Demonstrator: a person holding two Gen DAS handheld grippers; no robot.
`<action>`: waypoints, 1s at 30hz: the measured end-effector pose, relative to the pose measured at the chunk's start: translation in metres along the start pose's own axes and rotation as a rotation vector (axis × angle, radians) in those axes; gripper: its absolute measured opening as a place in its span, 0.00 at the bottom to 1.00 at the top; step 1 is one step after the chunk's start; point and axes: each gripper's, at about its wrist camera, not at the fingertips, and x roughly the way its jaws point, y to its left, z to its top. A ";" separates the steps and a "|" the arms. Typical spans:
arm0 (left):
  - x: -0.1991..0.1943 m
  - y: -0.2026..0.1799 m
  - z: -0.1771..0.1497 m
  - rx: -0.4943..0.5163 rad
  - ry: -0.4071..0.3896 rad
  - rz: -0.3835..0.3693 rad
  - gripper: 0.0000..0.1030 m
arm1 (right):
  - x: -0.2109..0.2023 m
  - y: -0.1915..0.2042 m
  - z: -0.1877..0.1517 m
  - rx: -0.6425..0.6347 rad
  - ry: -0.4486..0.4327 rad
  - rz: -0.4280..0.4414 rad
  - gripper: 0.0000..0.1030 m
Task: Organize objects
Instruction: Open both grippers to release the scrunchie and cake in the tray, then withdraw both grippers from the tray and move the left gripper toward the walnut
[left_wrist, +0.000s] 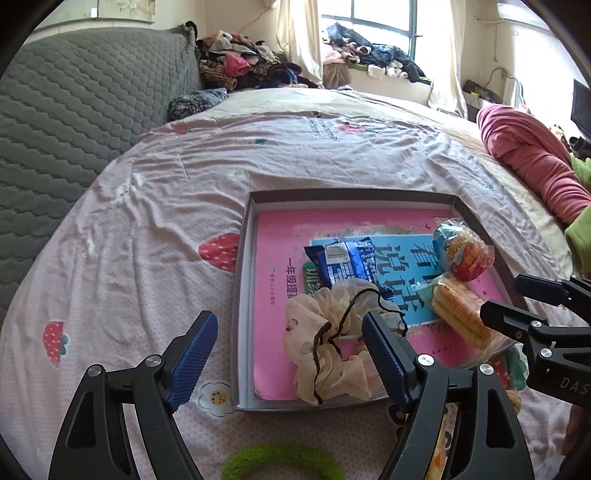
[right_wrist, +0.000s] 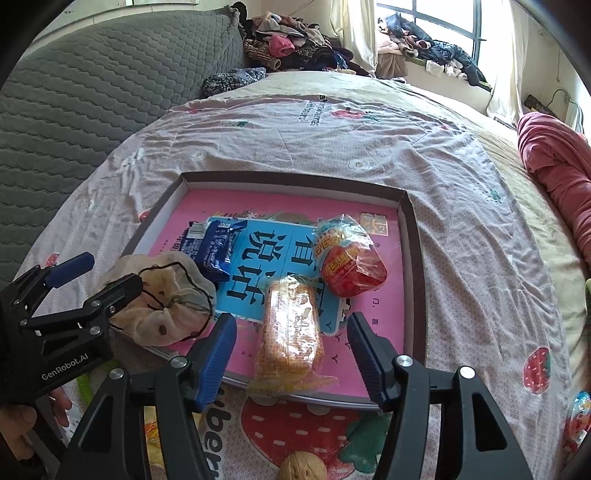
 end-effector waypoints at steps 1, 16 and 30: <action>-0.003 0.000 0.001 0.000 -0.002 0.003 0.79 | -0.003 0.000 0.001 0.000 -0.002 0.000 0.60; -0.084 -0.003 0.013 0.015 -0.072 0.028 0.80 | -0.084 0.008 0.006 0.003 -0.083 -0.024 0.82; -0.161 0.006 -0.011 0.016 -0.116 0.040 0.80 | -0.160 0.026 -0.019 0.003 -0.144 -0.021 0.87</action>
